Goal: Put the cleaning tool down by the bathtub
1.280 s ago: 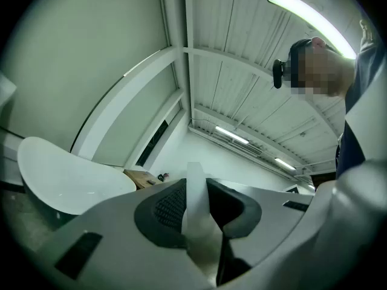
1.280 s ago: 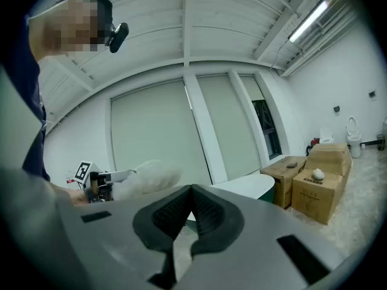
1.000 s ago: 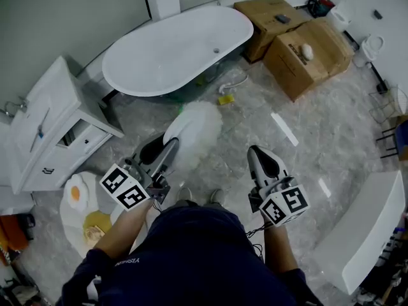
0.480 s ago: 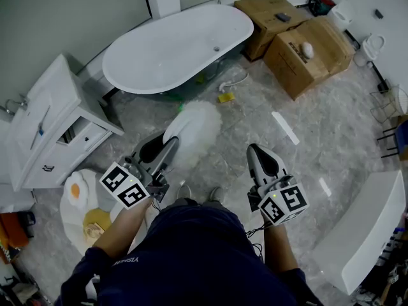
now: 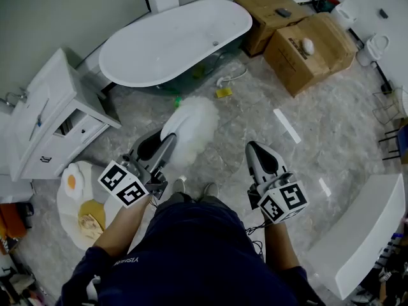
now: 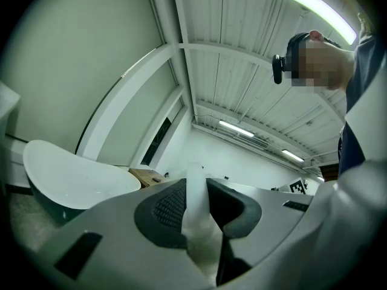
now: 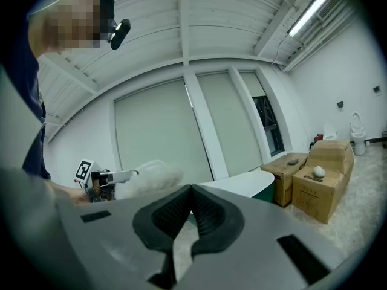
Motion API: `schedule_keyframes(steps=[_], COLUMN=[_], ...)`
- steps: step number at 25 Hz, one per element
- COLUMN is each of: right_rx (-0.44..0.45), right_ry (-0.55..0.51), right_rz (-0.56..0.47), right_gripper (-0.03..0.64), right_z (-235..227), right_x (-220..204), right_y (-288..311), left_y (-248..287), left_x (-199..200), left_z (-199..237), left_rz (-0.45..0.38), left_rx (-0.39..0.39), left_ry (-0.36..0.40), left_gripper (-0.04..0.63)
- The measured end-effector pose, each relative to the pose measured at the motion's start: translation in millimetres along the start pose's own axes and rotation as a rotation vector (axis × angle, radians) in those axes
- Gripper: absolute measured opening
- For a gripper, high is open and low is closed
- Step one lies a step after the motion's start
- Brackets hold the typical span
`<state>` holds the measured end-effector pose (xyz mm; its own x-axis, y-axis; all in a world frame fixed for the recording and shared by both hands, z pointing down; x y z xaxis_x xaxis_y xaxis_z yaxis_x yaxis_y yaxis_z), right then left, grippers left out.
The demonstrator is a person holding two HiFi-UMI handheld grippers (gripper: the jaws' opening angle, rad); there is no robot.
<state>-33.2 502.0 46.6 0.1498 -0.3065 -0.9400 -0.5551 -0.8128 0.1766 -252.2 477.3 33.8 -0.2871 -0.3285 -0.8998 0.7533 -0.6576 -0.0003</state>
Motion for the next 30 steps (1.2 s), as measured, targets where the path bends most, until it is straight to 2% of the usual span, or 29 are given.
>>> schedule_keyframes(steps=[7, 15, 30], right_rx=[0.035, 0.052, 0.027], right_ry=[0.012, 0.041, 0.047], right_rz=[0.005, -0.017, -0.03], right_gripper=[0.005, 0.005, 0.005], right_z=[-28, -51, -86], right_x=[-3, 2, 12], right_y=[-21, -31, -18], left_y=[21, 40, 73], left_x=[-14, -10, 1], left_z=[-25, -35, -11], left_rz=[-0.009, -0.02, -0.037], left_rx=[0.027, 0.044, 0.048], left_ry=[0.008, 0.034, 0.048], left_gripper=[0.109, 0.109, 0.109])
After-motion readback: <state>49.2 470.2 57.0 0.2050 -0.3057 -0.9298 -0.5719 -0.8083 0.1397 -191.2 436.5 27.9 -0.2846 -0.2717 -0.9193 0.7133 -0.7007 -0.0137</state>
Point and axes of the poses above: the fingertips, and each gripper's own axes: y forward along the fingers, z to its left, x out of its top, the point moved 2 cm from there along -y, backward along the fingers, and after that the axes turned 1 degree about y, right-handed, at the moved point
